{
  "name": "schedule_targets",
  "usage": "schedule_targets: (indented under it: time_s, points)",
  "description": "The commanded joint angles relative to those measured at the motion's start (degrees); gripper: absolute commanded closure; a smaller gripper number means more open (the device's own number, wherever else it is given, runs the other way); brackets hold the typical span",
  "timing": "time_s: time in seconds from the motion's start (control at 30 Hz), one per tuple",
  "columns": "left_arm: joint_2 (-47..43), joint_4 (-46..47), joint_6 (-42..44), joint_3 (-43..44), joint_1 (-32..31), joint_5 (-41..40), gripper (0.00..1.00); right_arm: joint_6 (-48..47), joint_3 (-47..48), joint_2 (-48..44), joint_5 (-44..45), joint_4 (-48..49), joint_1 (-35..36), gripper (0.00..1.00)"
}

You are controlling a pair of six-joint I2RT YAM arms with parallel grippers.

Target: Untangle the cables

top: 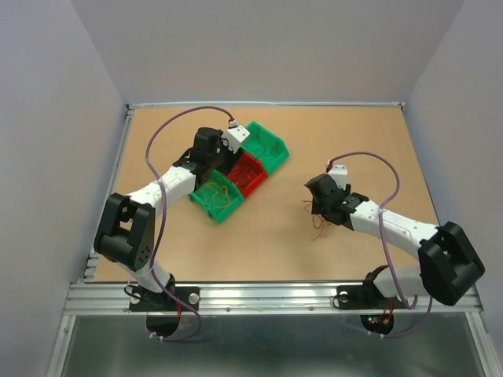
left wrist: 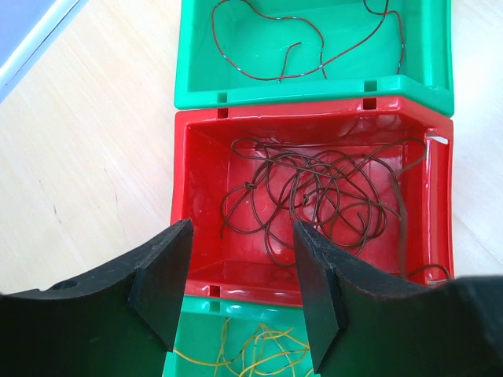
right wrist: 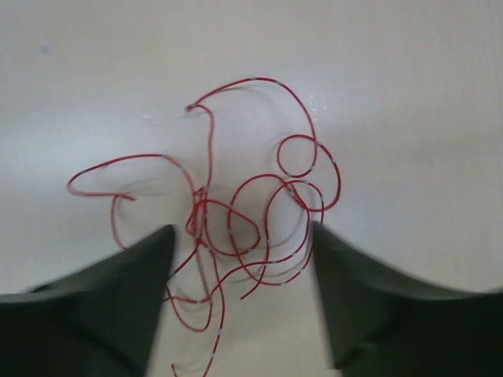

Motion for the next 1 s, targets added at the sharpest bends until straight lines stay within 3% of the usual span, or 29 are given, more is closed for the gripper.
schedule_targets:
  time_s: [0.0, 0.33, 0.6, 0.63, 0.7, 0.73, 0.77, 0.8, 0.97]
  points:
    - [-2.1, 2.0, -0.8, -0.5, 0.2, 1.3, 0.35, 1.0, 4.4, 4.3, 2.4, -1.4, -2.4, 0.0]
    - [-2.7, 2.0, -0.6, -0.7, 0.2, 1.6, 0.35, -4.0, -0.1, 1.9, -8.5, 5.6, -2.5, 0.0]
    - [-2.8, 1.9, -0.5, -1.0, 0.2, 1.7, 0.35, -4.9, 4.0, 17.1, -16.2, 4.9, -4.3, 0.0]
    - [-2.8, 1.9, -0.4, -0.9, 0.2, 1.6, 0.35, -4.9, 3.9, 18.3, -18.0, 4.8, -4.3, 0.05]
    - [-2.8, 1.8, -0.4, -0.9, 0.2, 1.7, 0.35, -4.6, 4.2, 20.3, -20.1, 4.4, -4.3, 0.34]
    - [-2.8, 1.8, -0.4, -0.9, 0.2, 1.6, 0.35, -4.7, 4.3, 20.6, -20.6, 4.3, -4.3, 0.69]
    - [-2.8, 1.8, -0.4, -0.8, 0.2, 1.7, 0.35, -5.2, 4.3, 20.5, -21.9, 4.3, -4.3, 0.91]
    - [-2.8, 1.8, -0.3, -0.8, 0.2, 1.7, 0.35, -5.2, 4.3, 19.9, -21.4, 4.3, -4.0, 0.99]
    - [-3.0, 1.7, -0.4, -0.8, 0.2, 1.6, 0.35, -9.6, 4.1, 10.3, -22.8, 10.8, -1.0, 0.99]
